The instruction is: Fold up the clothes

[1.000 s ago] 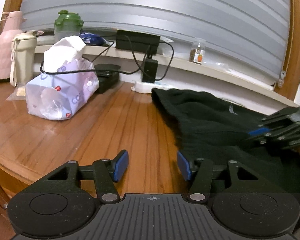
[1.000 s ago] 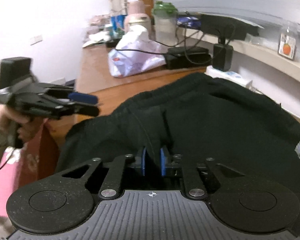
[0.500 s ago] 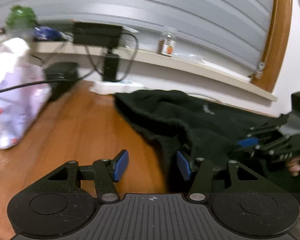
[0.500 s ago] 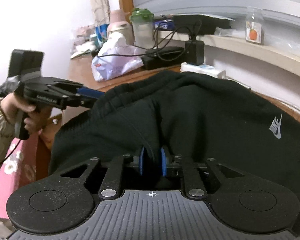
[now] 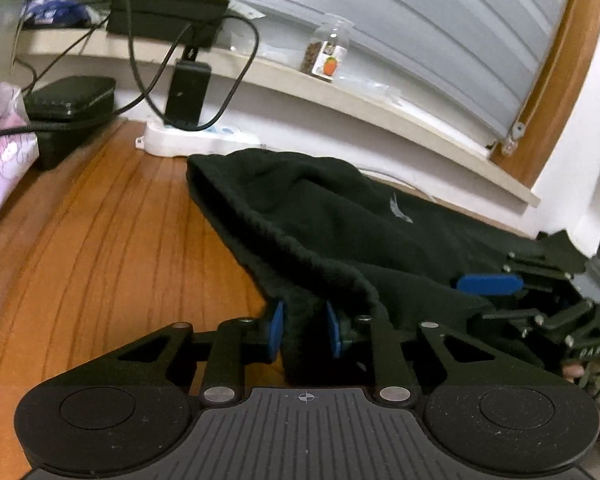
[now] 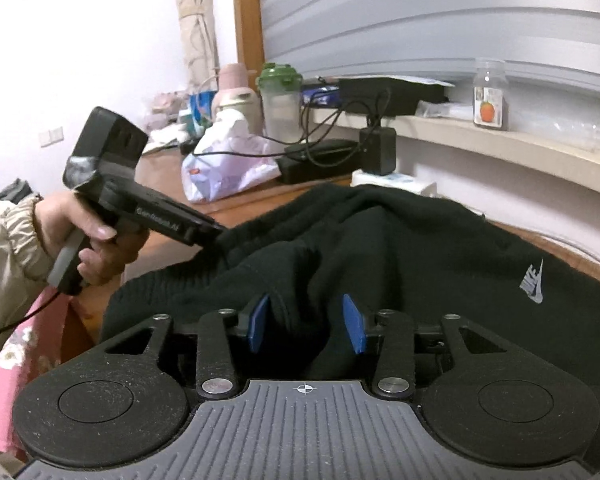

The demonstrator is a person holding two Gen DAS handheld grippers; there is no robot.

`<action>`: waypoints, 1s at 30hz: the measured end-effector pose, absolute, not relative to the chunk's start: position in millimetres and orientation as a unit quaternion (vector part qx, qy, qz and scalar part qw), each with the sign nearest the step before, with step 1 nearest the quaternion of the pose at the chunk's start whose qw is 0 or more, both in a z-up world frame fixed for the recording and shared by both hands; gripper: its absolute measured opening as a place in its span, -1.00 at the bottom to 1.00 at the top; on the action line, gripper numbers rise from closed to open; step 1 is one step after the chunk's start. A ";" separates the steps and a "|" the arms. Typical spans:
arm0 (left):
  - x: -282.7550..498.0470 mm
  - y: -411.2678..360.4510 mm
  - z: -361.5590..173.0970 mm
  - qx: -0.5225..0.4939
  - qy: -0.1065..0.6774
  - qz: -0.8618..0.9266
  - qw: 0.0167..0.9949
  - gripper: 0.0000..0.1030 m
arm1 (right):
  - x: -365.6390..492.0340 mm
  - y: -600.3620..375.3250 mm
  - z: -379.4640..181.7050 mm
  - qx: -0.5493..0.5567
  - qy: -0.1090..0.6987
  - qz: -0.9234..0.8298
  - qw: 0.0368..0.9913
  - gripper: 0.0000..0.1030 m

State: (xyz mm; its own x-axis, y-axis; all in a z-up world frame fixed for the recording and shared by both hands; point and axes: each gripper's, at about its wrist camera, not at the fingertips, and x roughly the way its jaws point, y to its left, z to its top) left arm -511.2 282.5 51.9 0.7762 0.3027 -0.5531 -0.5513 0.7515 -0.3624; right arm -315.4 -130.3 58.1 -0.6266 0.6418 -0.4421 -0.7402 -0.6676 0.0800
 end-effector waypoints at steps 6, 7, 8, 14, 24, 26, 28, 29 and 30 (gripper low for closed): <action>-514.5 290.6 53.9 -0.287 0.235 0.225 0.901 -0.23 | -320.0 -132.2 56.3 -0.201 0.119 0.891 0.390 -0.14; -514.5 291.1 53.5 -0.290 0.233 0.224 0.901 -0.23 | -319.4 -132.4 56.5 -0.199 0.119 0.891 0.390 -0.13; -514.4 291.4 52.9 -0.292 0.230 0.224 0.901 -0.24 | -318.9 -133.0 56.2 -0.198 0.120 0.891 0.391 -0.11; -505.2 273.2 61.5 -0.236 0.200 0.315 0.897 -0.90 | -319.4 -135.9 57.3 -0.196 0.111 0.894 0.388 -0.07; -500.7 322.2 95.8 -0.170 0.202 0.425 0.866 -1.00 | -333.5 -132.8 75.7 -0.232 0.063 0.888 0.391 -0.93; -502.9 328.6 91.8 -0.175 0.219 0.411 0.867 -1.00 | -335.6 -128.0 70.8 -0.263 0.090 0.892 0.356 -0.90; -505.1 319.3 89.1 -0.166 0.226 0.410 0.868 -1.00 | -338.2 -128.7 65.4 -0.263 0.087 0.890 0.362 -0.71; -508.3 314.9 87.7 -0.172 0.225 0.402 0.871 -1.00 | -338.9 -127.4 62.9 -0.261 0.097 0.888 0.365 -0.67; -512.1 310.7 86.2 -0.179 0.222 0.391 0.875 -0.96 | -339.7 -126.1 60.5 -0.259 0.107 0.887 0.368 -0.58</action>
State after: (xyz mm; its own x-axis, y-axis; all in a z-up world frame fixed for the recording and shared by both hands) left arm -512.1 310.7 86.2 0.5952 0.6052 -0.5287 -0.7644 0.6293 -0.1403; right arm -339.7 -126.1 60.5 -0.5953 0.5969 -0.5379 -0.7073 -0.7069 -0.0017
